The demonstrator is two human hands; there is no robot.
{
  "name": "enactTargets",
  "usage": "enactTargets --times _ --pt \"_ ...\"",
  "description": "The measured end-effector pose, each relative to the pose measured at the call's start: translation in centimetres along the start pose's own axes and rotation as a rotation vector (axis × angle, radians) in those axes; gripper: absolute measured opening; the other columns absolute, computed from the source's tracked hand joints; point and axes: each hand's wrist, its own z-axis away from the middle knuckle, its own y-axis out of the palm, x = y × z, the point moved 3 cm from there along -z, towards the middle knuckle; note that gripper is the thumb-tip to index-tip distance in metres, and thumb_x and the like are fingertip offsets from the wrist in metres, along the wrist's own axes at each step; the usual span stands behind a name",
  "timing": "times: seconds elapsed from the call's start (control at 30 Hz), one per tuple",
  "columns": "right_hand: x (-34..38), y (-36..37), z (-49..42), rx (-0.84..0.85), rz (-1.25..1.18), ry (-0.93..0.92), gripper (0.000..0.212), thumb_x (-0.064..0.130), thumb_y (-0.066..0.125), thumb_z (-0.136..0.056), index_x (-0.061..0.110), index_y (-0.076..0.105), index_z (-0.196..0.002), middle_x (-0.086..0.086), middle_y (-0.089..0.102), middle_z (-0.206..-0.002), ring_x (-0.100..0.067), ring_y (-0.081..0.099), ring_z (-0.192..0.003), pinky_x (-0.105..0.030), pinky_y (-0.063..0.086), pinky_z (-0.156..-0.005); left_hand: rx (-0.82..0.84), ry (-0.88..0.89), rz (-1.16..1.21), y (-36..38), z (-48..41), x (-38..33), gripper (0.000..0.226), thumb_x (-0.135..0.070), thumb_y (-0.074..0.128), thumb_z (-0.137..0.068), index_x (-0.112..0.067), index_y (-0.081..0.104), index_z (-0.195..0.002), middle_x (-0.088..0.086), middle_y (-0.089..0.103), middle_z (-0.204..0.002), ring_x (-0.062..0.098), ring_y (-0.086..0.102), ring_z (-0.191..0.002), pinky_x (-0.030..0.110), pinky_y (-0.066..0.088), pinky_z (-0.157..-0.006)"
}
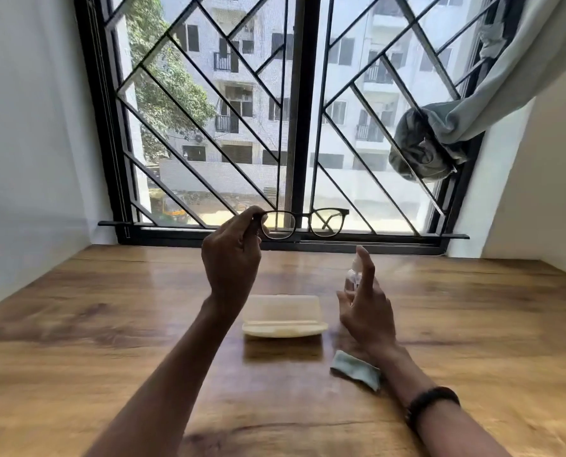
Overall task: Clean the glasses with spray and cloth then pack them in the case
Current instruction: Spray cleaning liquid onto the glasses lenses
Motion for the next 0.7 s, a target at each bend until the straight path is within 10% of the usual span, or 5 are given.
enactTargets --times 0.4,0.7 --pt "8.4 -4.6 1.7 -0.14 -0.281 -0.415 0.066 0.018 0.055 -0.093 0.028 0.023 -0.149 -0.022 0.068 -0.097 -0.006 0.048 -0.061 -0.008 0.04 -0.057 -0.006 0.104 -0.085 -0.3 0.6 -0.2 0.025 -0.028 0.06 -0.102 -0.012 0.079 -0.107 0.002 0.078 -0.08 0.02 0.071 -0.065 0.039 0.056 -0.056" --pt "11.2 -3.4 3.9 0.012 -0.242 -0.577 0.063 0.021 0.059 -0.097 0.037 0.024 -0.147 -0.008 0.063 -0.105 -0.025 0.064 -0.062 -0.042 0.054 -0.044 0.067 0.199 -0.136 -0.1 1.2 -1.0 0.017 -0.015 0.064 -0.099 -0.011 0.077 -0.11 0.002 0.077 -0.082 0.02 0.071 -0.068 0.038 0.057 -0.056"
